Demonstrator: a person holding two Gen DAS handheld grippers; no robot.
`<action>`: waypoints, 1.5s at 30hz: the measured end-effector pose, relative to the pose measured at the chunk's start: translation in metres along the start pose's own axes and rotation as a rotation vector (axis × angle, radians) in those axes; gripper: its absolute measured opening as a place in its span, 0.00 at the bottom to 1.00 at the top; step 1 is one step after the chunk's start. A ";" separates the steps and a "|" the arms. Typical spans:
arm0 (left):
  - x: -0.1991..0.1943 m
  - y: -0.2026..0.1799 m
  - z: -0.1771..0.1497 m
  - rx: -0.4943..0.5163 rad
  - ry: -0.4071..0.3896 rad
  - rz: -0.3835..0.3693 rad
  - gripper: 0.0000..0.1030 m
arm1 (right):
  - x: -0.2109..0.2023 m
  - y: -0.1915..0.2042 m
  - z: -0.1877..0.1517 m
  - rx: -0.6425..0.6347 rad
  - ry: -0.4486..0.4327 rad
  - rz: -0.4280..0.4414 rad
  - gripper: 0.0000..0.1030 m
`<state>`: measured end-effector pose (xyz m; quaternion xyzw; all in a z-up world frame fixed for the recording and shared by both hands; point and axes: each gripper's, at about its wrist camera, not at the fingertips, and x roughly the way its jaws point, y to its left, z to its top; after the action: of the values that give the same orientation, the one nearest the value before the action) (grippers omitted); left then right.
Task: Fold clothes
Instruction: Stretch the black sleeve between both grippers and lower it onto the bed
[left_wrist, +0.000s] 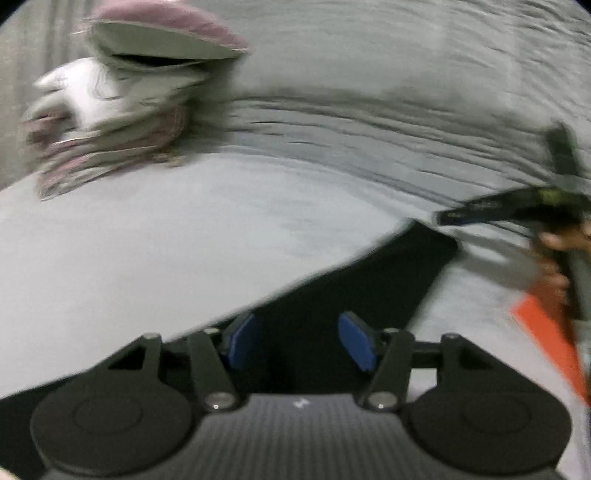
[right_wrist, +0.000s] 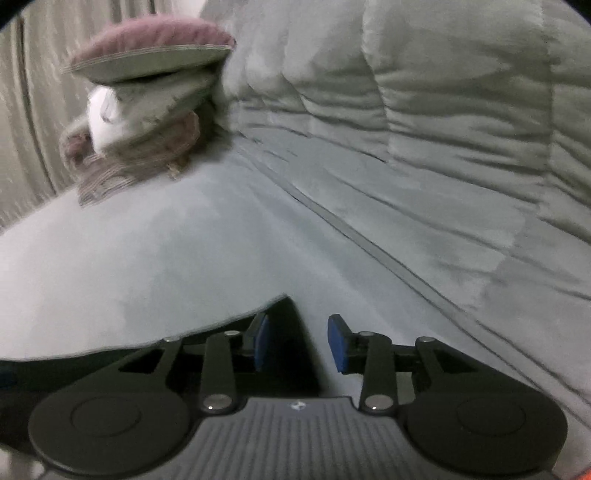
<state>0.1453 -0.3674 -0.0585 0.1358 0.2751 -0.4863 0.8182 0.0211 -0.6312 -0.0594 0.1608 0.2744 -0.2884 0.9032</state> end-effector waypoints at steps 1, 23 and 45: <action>0.000 0.011 0.001 -0.017 0.003 0.038 0.51 | 0.001 0.001 0.001 0.008 -0.013 0.022 0.35; 0.050 0.051 -0.015 -0.038 0.055 0.229 0.07 | 0.048 0.036 0.001 -0.123 -0.142 -0.165 0.03; -0.022 0.030 -0.056 -0.163 0.030 0.147 0.54 | 0.016 0.120 -0.025 -0.219 0.053 0.209 0.41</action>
<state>0.1455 -0.3095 -0.0927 0.0957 0.3153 -0.3989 0.8557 0.0951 -0.5326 -0.0727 0.0965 0.3096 -0.1570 0.9328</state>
